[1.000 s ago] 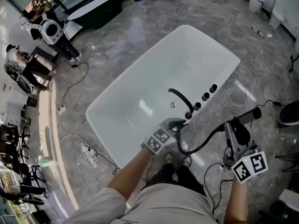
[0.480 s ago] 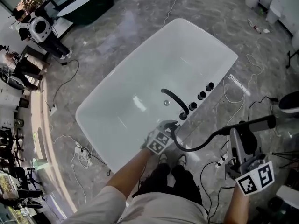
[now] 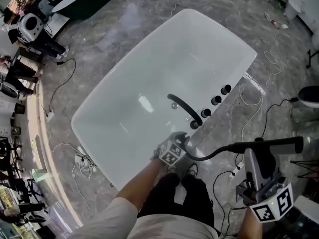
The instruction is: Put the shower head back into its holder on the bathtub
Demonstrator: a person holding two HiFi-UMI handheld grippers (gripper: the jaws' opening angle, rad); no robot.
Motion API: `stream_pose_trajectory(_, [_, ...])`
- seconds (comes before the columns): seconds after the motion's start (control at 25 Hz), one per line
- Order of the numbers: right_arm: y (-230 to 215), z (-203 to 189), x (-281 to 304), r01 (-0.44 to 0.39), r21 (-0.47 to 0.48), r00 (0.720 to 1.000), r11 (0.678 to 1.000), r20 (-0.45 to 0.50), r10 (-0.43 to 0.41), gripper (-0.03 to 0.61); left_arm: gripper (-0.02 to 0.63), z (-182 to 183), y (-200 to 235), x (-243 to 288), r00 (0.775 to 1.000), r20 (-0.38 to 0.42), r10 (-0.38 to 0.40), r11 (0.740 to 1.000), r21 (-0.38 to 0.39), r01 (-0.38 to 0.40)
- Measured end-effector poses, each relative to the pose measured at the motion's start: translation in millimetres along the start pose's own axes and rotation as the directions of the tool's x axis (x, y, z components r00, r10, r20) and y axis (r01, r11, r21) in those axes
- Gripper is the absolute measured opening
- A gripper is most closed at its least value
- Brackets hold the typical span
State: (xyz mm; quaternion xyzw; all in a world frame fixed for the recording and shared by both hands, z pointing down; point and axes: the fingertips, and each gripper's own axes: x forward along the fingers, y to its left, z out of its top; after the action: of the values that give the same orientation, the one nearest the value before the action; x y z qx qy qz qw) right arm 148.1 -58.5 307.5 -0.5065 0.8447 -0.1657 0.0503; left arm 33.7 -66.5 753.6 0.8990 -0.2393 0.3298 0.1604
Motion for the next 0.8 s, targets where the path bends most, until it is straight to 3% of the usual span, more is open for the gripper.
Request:
stream_pose_trajectory(0.44, [-3.4,-50.0,33.4,-0.041,0.049,0.999,0.998,-0.012,0.042,0.138,0.078,-58.6,-2.9,37.4,0.995,-0.095,-0.021,0.997,0.074,0.028])
stream_pose_trajectory(0.64, [18.1,-71.2,56.9,-0.07,0.045,0.997,0.997,-0.032,0.072,0.138,0.097,-78.8,-0.4,11.0,0.995,-0.096,-0.033,0.999,0.037,0.037])
stream_pose_trajectory(0.8, [22.9,-76.2,60.8,-0.084,0.008,0.996,0.996,-0.039,0.085,0.138,0.101,-72.6,-11.0,-19.7,0.998,-0.047,-0.047,0.998,-0.039,0.045])
